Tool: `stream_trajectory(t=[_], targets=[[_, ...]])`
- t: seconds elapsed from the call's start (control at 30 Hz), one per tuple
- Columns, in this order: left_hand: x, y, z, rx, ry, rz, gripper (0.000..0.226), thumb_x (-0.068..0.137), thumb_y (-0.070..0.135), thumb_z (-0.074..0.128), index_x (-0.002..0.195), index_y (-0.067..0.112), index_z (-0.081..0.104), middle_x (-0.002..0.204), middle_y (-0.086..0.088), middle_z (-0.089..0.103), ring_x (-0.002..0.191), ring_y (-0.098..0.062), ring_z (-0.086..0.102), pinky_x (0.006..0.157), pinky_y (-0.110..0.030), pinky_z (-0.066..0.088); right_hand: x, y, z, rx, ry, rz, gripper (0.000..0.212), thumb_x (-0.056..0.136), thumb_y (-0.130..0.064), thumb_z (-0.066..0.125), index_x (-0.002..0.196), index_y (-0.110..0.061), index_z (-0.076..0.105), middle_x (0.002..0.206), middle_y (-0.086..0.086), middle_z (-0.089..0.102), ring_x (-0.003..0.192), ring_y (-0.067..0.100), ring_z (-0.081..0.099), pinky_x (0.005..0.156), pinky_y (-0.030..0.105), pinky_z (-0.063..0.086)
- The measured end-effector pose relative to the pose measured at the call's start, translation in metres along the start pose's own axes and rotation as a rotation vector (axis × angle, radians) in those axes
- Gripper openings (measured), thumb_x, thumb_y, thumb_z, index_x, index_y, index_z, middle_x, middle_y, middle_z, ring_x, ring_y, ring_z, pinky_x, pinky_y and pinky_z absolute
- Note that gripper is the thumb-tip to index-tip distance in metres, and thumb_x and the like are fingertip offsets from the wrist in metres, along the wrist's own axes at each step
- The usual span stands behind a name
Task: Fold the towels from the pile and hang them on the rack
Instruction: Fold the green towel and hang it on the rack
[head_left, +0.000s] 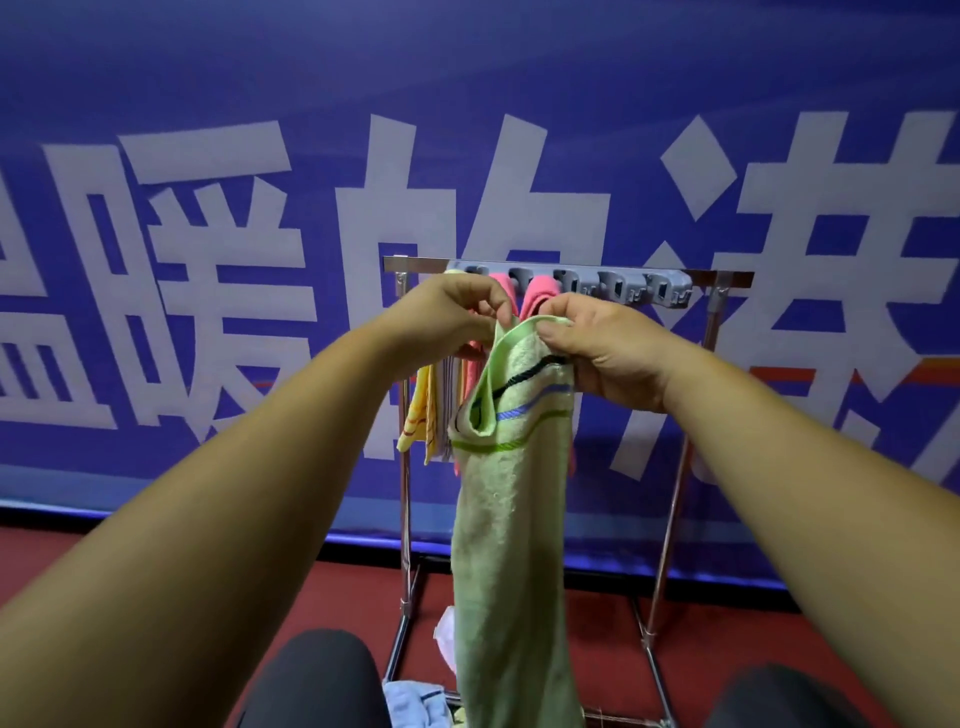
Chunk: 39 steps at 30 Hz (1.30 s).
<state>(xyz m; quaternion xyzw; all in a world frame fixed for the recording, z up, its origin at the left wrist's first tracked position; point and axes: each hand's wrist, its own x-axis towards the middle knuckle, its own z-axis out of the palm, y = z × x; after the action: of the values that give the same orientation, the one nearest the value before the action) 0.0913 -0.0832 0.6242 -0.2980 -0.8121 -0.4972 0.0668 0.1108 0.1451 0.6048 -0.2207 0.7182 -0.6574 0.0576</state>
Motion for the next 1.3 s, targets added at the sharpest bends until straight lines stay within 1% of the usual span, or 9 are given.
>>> stream_trajectory(t=[0.17, 0.23, 0.3, 0.4, 0.53, 0.7, 0.8, 0.97, 1.3], targets=[[0.001, 0.001, 0.009, -0.159, 0.012, -0.072, 0.021, 0.101, -0.002, 0.060, 0.100, 0.005, 0.079, 0.091, -0.008, 0.078, 0.083, -0.021, 0.075, 0.075, -0.029, 0.062, 0.001, 0.000, 0.006, -0.095, 0.230, -0.080, 0.008, 0.096, -0.012, 0.078, 0.103, -0.014, 0.075, 0.096, 0.012, 0.078, 0.086, 0.025, 0.075, 0.082, 0.047, 0.065], [0.002, 0.001, 0.012, -0.265, 0.020, -0.117, 0.020, 0.100, 0.006, 0.061, 0.093, 0.007, 0.080, 0.085, -0.010, 0.073, 0.077, -0.024, 0.067, 0.067, -0.030, 0.055, 0.002, 0.001, 0.008, -0.104, 0.322, -0.121, 0.014, 0.094, -0.011, 0.081, 0.107, -0.010, 0.076, 0.096, 0.009, 0.079, 0.084, 0.022, 0.075, 0.080, 0.047, 0.065], [0.005, 0.000, 0.013, -0.315, 0.028, -0.122, 0.015, 0.100, 0.012, 0.066, 0.096, 0.009, 0.080, 0.088, -0.010, 0.072, 0.080, -0.024, 0.066, 0.069, -0.032, 0.051, 0.004, 0.002, 0.009, -0.099, 0.371, -0.144, 0.021, 0.093, -0.009, 0.081, 0.112, -0.004, 0.075, 0.099, 0.010, 0.079, 0.086, 0.023, 0.076, 0.084, 0.048, 0.065], [0.005, 0.000, 0.015, -0.334, 0.012, -0.096, 0.018, 0.101, 0.002, 0.064, 0.112, 0.009, 0.076, 0.104, -0.013, 0.079, 0.096, -0.028, 0.077, 0.082, -0.037, 0.063, 0.005, 0.004, 0.008, -0.083, 0.353, -0.154, 0.029, 0.092, -0.010, 0.082, 0.119, -0.008, 0.072, 0.107, 0.016, 0.081, 0.098, 0.032, 0.080, 0.091, 0.051, 0.064], [0.006, 0.001, 0.015, -0.264, 0.044, -0.062, 0.026, 0.098, -0.003, 0.067, 0.119, 0.012, 0.071, 0.121, -0.025, 0.071, 0.117, -0.044, 0.069, 0.100, -0.055, 0.060, 0.003, 0.004, 0.005, -0.062, 0.289, -0.128, 0.036, 0.093, -0.011, 0.081, 0.128, -0.012, 0.071, 0.109, 0.013, 0.081, 0.103, 0.031, 0.079, 0.093, 0.048, 0.065], [0.008, 0.005, 0.016, -0.150, 0.076, -0.072, 0.016, 0.099, 0.009, 0.073, 0.114, 0.014, 0.073, 0.108, -0.015, 0.078, 0.108, -0.034, 0.075, 0.092, -0.042, 0.064, 0.002, 0.006, 0.002, -0.175, 0.394, -0.115, 0.023, 0.090, -0.018, 0.086, 0.111, -0.014, 0.078, 0.102, 0.010, 0.082, 0.099, 0.031, 0.080, 0.088, 0.047, 0.067], [0.011, 0.004, 0.016, -0.083, 0.082, -0.068, 0.014, 0.097, 0.011, 0.076, 0.111, 0.016, 0.075, 0.102, -0.009, 0.080, 0.102, -0.027, 0.077, 0.091, -0.041, 0.065, 0.003, 0.007, -0.003, -0.302, 0.442, -0.104, 0.024, 0.085, -0.028, 0.091, 0.102, -0.017, 0.079, 0.095, 0.008, 0.082, 0.092, 0.030, 0.081, 0.085, 0.053, 0.067], [0.009, 0.003, 0.019, 0.034, 0.084, -0.032, 0.013, 0.096, 0.013, 0.077, 0.109, 0.016, 0.074, 0.097, -0.004, 0.080, 0.094, -0.018, 0.078, 0.086, -0.030, 0.065, 0.001, 0.006, -0.002, -0.504, 0.436, -0.089, 0.025, 0.086, -0.038, 0.088, 0.097, -0.018, 0.078, 0.087, 0.005, 0.081, 0.079, 0.024, 0.081, 0.072, 0.050, 0.068], [0.006, 0.000, 0.031, -0.060, 0.142, 0.011, 0.013, 0.095, 0.011, 0.078, 0.108, 0.013, 0.074, 0.097, -0.009, 0.080, 0.088, -0.015, 0.077, 0.079, -0.022, 0.061, -0.001, 0.010, 0.003, -0.543, 0.416, -0.050, 0.035, 0.088, -0.049, 0.084, 0.094, -0.014, 0.077, 0.085, 0.012, 0.080, 0.076, 0.033, 0.080, 0.067, 0.056, 0.067]])
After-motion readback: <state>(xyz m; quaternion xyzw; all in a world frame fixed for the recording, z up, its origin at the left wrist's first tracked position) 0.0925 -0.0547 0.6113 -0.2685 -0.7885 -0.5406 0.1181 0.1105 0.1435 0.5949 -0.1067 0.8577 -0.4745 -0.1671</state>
